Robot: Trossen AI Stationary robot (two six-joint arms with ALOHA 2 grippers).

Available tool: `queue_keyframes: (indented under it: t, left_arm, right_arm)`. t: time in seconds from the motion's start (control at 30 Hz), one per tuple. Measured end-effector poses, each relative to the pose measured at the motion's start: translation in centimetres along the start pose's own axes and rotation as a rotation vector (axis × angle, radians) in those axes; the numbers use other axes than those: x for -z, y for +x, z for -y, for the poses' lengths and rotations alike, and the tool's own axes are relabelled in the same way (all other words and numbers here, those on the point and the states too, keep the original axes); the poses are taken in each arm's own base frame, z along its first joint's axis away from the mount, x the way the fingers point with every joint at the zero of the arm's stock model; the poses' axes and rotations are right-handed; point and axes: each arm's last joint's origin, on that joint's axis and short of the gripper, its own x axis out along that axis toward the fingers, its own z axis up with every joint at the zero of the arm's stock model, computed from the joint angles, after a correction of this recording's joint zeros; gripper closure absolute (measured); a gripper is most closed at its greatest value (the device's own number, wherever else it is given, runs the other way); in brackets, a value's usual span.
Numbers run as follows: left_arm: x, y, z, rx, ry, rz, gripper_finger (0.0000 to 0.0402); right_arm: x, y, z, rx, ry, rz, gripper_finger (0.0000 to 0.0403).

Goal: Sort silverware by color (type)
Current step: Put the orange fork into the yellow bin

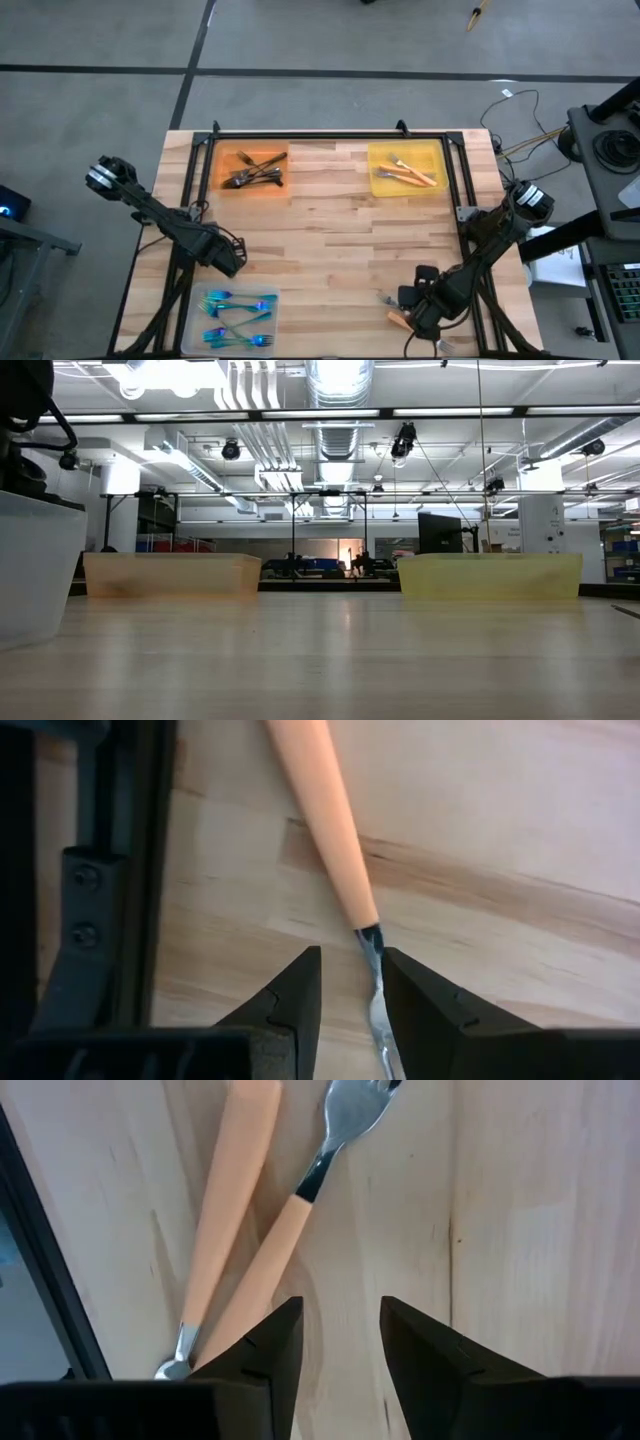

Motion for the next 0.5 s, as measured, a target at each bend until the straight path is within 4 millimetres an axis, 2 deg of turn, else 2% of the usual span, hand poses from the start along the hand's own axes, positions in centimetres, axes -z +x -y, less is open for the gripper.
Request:
queue_keyframes:
  t: [0.2, 0.4, 0.5]
  left_arm:
    - [0.1, 0.5, 0.2, 0.020, -0.005, -0.012, 0.0312]
    - [0.1, 2.3, 0.3, 0.060, -0.001, -0.041, 0.0313]
    - [0.1, 2.5, 0.4, 0.063, 0.013, -0.023, 0.0313]
  right_arm:
    - [0.4, 0.0, -0.3, 0.000, -0.006, -0.001, 0.0273]
    - [0.4, 0.0, -0.3, 0.003, -0.007, 0.005, 0.0278]
    - [0.3, 0.0, -0.3, 0.002, -0.007, 0.005, 0.0282]
